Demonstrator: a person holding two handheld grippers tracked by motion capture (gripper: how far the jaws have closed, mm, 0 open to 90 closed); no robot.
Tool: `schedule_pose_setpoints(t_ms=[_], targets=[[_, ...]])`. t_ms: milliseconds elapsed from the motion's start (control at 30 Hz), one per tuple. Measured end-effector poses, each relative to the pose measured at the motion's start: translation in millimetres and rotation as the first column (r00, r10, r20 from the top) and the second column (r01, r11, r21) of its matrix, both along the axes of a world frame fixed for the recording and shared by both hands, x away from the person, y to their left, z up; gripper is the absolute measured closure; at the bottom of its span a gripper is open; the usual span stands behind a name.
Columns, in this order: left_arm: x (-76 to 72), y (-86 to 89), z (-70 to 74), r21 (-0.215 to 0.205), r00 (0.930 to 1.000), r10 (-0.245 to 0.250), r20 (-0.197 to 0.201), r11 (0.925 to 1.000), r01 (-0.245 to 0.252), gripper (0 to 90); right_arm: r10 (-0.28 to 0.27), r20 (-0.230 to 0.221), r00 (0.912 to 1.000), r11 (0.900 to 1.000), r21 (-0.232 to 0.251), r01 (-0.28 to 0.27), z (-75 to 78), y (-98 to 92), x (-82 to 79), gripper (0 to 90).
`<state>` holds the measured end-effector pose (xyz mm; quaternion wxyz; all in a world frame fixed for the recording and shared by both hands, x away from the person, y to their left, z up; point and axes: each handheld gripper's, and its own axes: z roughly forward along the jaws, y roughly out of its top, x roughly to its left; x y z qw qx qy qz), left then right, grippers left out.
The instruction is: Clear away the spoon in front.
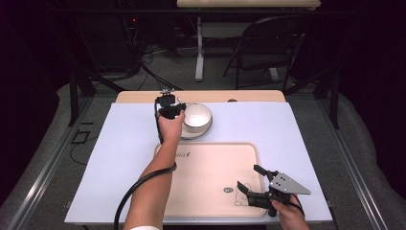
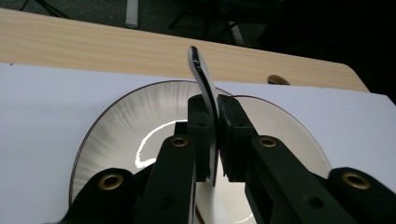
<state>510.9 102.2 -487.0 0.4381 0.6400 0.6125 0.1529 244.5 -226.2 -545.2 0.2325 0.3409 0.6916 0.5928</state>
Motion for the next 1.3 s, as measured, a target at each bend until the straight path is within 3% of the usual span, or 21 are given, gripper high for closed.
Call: schedule_pose_setpoints(t_ms=[167,367,400,700,1300], targets=[[-2.8,-6.2,10.4,0.031,0.9991,-0.04,0.013,0.9988,0.039,85.4,-0.002,0.001,1.0,1.0,0.004,0.002,0.1,-0.2,0.2,14.7],[-2.8,-6.2,10.4,0.031,0.9991,-0.04,0.013,0.9988,0.039,85.4,-0.001,0.001,1.0,1.0,0.004,0.001,0.2,-0.2,0.1,14.7],[-7.4,-8.4,26.2,0.023,0.9976,-0.066,0.023,0.9976,0.065,85.4,-0.001,0.001,1.0,1.0,0.004,0.001,0.2,-0.2,0.1,14.7],[-19.5,-7.7,49.3,0.042,0.9929,-0.105,0.056,0.9938,0.103,85.5,-0.005,0.002,1.0,1.0,0.004,0.005,0.2,-0.3,0.2,14.7],[-36.0,1.2,68.0,0.043,0.9868,-0.145,0.072,0.9889,0.142,85.5,-0.007,0.005,1.0,1.0,0.002,0.007,0.0,-0.5,0.3,14.7]])
